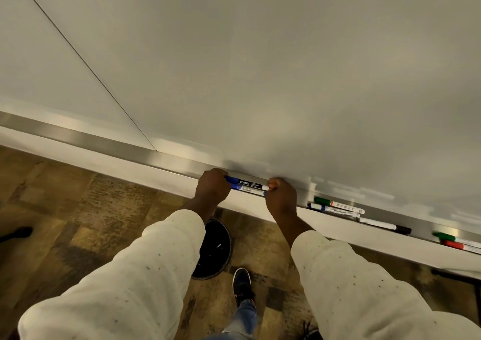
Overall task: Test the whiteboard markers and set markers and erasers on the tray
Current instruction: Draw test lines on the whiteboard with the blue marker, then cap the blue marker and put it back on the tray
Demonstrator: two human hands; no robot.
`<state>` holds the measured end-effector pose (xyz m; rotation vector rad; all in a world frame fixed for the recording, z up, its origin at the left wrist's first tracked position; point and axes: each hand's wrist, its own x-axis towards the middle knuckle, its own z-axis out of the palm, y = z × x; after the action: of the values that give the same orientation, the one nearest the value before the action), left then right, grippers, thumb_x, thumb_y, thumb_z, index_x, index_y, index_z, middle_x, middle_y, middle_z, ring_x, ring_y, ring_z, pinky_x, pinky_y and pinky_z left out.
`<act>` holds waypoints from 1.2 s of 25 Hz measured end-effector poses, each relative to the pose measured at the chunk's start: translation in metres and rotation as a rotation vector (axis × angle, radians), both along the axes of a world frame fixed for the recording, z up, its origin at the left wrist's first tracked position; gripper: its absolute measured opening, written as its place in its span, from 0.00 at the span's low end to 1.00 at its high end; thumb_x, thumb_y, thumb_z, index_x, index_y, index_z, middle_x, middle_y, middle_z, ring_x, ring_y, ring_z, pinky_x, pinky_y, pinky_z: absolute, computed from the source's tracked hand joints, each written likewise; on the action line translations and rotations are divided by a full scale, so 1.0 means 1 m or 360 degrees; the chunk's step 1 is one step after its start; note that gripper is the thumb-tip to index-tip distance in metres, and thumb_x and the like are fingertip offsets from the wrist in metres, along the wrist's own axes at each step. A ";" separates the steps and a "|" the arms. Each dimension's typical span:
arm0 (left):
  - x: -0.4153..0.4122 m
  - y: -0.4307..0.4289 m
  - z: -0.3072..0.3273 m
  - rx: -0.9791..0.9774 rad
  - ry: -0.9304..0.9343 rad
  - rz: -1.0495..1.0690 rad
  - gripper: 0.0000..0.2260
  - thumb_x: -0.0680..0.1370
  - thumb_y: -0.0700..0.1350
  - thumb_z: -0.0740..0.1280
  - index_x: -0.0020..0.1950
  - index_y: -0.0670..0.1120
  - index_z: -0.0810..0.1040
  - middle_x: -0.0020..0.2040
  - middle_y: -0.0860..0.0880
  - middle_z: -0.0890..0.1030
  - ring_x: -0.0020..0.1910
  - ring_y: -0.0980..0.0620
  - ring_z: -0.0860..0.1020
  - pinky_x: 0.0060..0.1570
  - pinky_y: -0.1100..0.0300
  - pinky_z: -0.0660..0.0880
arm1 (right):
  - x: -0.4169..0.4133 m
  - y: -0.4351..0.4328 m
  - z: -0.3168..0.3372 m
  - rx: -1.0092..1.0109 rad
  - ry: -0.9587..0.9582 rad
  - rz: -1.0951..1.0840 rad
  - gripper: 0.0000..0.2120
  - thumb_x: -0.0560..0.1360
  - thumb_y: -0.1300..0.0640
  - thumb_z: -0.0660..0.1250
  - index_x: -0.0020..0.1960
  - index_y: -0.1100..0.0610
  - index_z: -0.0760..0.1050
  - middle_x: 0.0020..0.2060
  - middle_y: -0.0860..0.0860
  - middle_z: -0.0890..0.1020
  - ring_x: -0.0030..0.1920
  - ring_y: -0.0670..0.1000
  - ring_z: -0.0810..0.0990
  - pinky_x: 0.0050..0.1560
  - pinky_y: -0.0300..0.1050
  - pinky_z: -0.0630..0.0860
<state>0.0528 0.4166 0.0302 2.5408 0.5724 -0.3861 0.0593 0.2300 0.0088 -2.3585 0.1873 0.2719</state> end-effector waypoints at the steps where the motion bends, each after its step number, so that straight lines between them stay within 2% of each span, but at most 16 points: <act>1: 0.000 -0.007 0.001 -0.0007 -0.0005 -0.0026 0.16 0.79 0.40 0.62 0.65 0.46 0.78 0.61 0.45 0.80 0.58 0.45 0.78 0.61 0.55 0.72 | -0.001 -0.008 0.002 -0.0011 0.0000 -0.0015 0.05 0.72 0.68 0.67 0.47 0.65 0.79 0.45 0.60 0.83 0.47 0.61 0.80 0.52 0.50 0.77; 5: 0.001 -0.031 0.001 -0.0016 0.0009 -0.0090 0.15 0.79 0.41 0.61 0.64 0.46 0.78 0.60 0.44 0.80 0.57 0.45 0.78 0.60 0.55 0.73 | -0.006 -0.031 0.007 -0.0003 0.0021 -0.0035 0.05 0.75 0.66 0.64 0.48 0.65 0.78 0.44 0.59 0.82 0.46 0.58 0.79 0.48 0.45 0.74; 9: -0.004 -0.048 0.005 -0.0027 -0.0039 -0.0092 0.16 0.79 0.47 0.61 0.66 0.48 0.77 0.62 0.45 0.79 0.58 0.44 0.77 0.59 0.54 0.73 | -0.014 -0.050 0.005 0.0102 0.0029 -0.0082 0.04 0.74 0.65 0.62 0.44 0.64 0.75 0.41 0.62 0.80 0.42 0.58 0.78 0.41 0.45 0.72; 11: -0.007 -0.059 0.009 -0.0038 -0.0097 -0.0128 0.17 0.79 0.50 0.63 0.67 0.49 0.76 0.63 0.47 0.79 0.60 0.44 0.77 0.61 0.54 0.72 | -0.020 -0.062 0.006 0.0151 0.0033 -0.0092 0.06 0.76 0.64 0.62 0.49 0.65 0.77 0.46 0.62 0.81 0.46 0.58 0.79 0.47 0.48 0.77; 14: -0.013 -0.080 0.013 0.0020 -0.0227 -0.0266 0.18 0.78 0.52 0.64 0.66 0.49 0.77 0.63 0.49 0.80 0.60 0.46 0.78 0.60 0.56 0.72 | -0.032 -0.082 0.013 0.0229 0.0022 -0.0097 0.13 0.78 0.58 0.65 0.61 0.60 0.77 0.57 0.55 0.82 0.57 0.54 0.80 0.60 0.49 0.77; 16: -0.016 -0.100 0.017 0.0049 -0.0356 -0.0391 0.16 0.77 0.51 0.65 0.63 0.48 0.79 0.59 0.49 0.81 0.56 0.46 0.79 0.56 0.58 0.73 | -0.037 -0.100 0.014 0.0255 -0.0030 -0.0100 0.16 0.77 0.56 0.67 0.63 0.59 0.77 0.58 0.53 0.81 0.57 0.52 0.80 0.59 0.47 0.76; 18: -0.018 -0.122 0.018 0.0103 -0.0446 -0.0542 0.14 0.78 0.50 0.65 0.61 0.47 0.79 0.56 0.49 0.82 0.53 0.47 0.80 0.54 0.57 0.74 | -0.040 -0.120 0.012 0.0204 -0.0114 -0.0092 0.14 0.77 0.54 0.68 0.61 0.56 0.77 0.56 0.51 0.82 0.55 0.50 0.80 0.56 0.47 0.77; 20: -0.019 -0.146 0.017 0.0317 -0.0437 -0.0832 0.11 0.79 0.48 0.62 0.58 0.46 0.79 0.53 0.48 0.82 0.50 0.48 0.79 0.51 0.55 0.73 | -0.041 -0.144 0.011 0.0099 -0.0165 -0.0029 0.11 0.77 0.55 0.67 0.58 0.53 0.78 0.54 0.50 0.82 0.54 0.50 0.80 0.55 0.47 0.77; 22: -0.020 -0.164 0.012 0.0431 -0.0409 -0.0994 0.10 0.79 0.47 0.59 0.54 0.48 0.78 0.52 0.49 0.82 0.50 0.49 0.77 0.52 0.54 0.72 | -0.042 -0.167 0.009 -0.0042 -0.0141 0.0045 0.11 0.78 0.56 0.65 0.59 0.52 0.78 0.55 0.49 0.81 0.55 0.51 0.79 0.56 0.46 0.76; 25: -0.020 -0.190 0.004 0.0409 -0.0349 -0.1079 0.12 0.79 0.50 0.61 0.59 0.51 0.79 0.59 0.50 0.80 0.58 0.49 0.75 0.60 0.50 0.69 | -0.042 -0.196 0.006 -0.0254 -0.0112 0.0163 0.13 0.79 0.56 0.62 0.62 0.52 0.78 0.59 0.50 0.80 0.59 0.53 0.77 0.61 0.47 0.73; 30: -0.022 -0.223 -0.009 0.0436 -0.0180 -0.1081 0.18 0.79 0.53 0.64 0.69 0.52 0.73 0.67 0.51 0.75 0.65 0.48 0.71 0.64 0.49 0.65 | -0.043 -0.225 0.000 -0.0476 -0.0092 0.0417 0.17 0.78 0.57 0.63 0.66 0.52 0.75 0.66 0.50 0.75 0.67 0.54 0.70 0.66 0.51 0.68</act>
<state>0.0312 0.1934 0.0209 2.9475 -0.3267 -0.4085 0.0159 0.0054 0.0084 -2.6866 -0.1195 0.3190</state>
